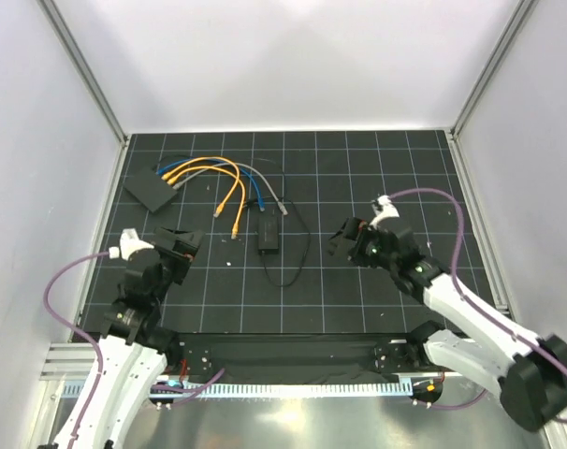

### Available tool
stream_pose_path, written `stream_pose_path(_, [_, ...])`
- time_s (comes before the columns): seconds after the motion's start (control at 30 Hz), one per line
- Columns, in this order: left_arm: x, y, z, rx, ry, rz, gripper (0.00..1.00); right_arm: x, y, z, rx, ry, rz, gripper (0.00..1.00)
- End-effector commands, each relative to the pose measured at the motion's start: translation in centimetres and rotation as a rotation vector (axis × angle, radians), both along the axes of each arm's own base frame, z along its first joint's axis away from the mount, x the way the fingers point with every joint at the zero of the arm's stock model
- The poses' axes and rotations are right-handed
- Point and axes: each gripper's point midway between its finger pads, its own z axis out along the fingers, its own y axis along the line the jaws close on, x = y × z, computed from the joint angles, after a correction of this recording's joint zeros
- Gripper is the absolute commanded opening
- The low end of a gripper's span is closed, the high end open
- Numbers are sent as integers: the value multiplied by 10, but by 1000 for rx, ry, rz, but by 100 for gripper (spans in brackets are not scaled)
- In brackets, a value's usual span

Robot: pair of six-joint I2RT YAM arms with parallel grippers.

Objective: Pull the plug from the switch port

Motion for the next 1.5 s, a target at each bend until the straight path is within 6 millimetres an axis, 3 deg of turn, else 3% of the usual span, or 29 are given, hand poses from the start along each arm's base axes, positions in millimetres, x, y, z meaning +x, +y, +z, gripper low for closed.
stream_pose_path(0.0, [-2, -18, 9, 124, 43, -180, 100, -8, 12, -13, -146, 73, 214, 100])
stream_pose_path(0.1, [2, -9, 7, 220, 87, -175, 100, -18, 33, -24, -81, 95, 352, 100])
stream_pose_path(0.13, [5, -7, 16, 232, 73, -166, 100, -16, 44, -16, -21, 67, 384, 100])
stream_pose_path(0.2, [10, -6, 27, 269, 39, -173, 100, -6, 39, -26, 25, 153, 273, 100])
stream_pose_path(0.27, [15, 1, 35, 296, 45, -141, 100, -1, 55, -7, 176, 124, 344, 100])
stream_pose_path(0.33, [21, 11, 43, 336, 74, -96, 100, 2, 74, -6, 291, 182, 405, 100])
stream_pose_path(0.4, [23, 19, 41, 367, 132, -76, 100, 10, 85, -3, 322, 196, 444, 100])
stream_pose_path(0.43, [29, 20, 33, 398, 187, -90, 99, 11, 89, -12, 331, 238, 457, 100])
stream_pose_path(0.47, [37, 25, 48, 411, 184, -77, 96, 13, 91, -11, 337, 238, 465, 100])
stream_pose_path(0.53, [45, 29, 48, 454, 240, -110, 90, 17, 94, -8, 330, 208, 486, 100])
stream_pose_path(0.57, [63, 31, 55, 463, 266, -116, 86, 22, 94, -6, 312, 190, 475, 100])
stream_pose_path(0.63, [76, 39, 56, 505, 321, -103, 84, 15, 94, -12, 256, 208, 478, 100])
stream_pose_path(0.67, [89, 49, 46, 548, 376, -68, 84, 17, 93, -11, 223, 177, 476, 100])
stream_pose_path(0.73, [113, 64, 60, 604, 370, 4, 84, 9, 94, -13, 193, 183, 483, 100])
stream_pose_path(0.77, [127, 76, 47, 661, 421, 30, 83, 7, 94, -9, 186, 166, 493, 100])
stream_pose_path(0.83, [158, 91, 59, 699, 377, 75, 84, 3, 92, -9, 171, 175, 489, 100])
stream_pose_path(0.87, [170, 98, 54, 739, 387, 62, 84, 2, 92, -3, 169, 151, 499, 100])
stream_pose_path(0.9, [182, 104, 35, 755, 438, 66, 84, 0, 91, -1, 168, 149, 502, 100])
stream_pose_path(0.97, [209, 120, 40, 779, 426, 81, 84, -1, 90, 7, 165, 121, 505, 100])
stream_pose_path(1.0, [222, 127, 22, 818, 462, 76, 84, -3, 89, 8, 160, 125, 507, 100])
stream_pose_path(1.07, [244, 153, 24, 853, 440, 152, 84, -2, 87, 12, 151, 111, 498, 99])
stream_pose_path(1.1, [254, 163, 5, 875, 478, 144, 85, -8, 82, 10, 130, 132, 497, 100])
stream_pose_path(1.13, [265, 170, 10, 871, 457, 157, 84, -10, 80, 11, 124, 127, 495, 100])
stream_pose_path(1.2, [278, 195, 1, 845, 472, 208, 84, -16, 74, 16, 109, 117, 488, 100])
stream_pose_path(1.23, [293, 203, -8, 824, 478, 221, 81, -17, 71, 16, 97, 112, 482, 100])
stream_pose_path(1.3, [297, 227, -19, 771, 522, 269, 78, -23, 65, 15, 76, 119, 477, 100])
stream_pose_path(1.33, [303, 235, -40, 757, 565, 273, 73, -23, 61, 17, 59, 96, 468, 100])
stream_pose_path(1.37, [311, 248, -28, 743, 542, 310, 72, -27, 58, 14, 42, 109, 464, 100])
stream_pose_path(1.47, [330, 256, -44, 684, 522, 316, 59, -28, 47, 13, -11, 98, 440, 100])
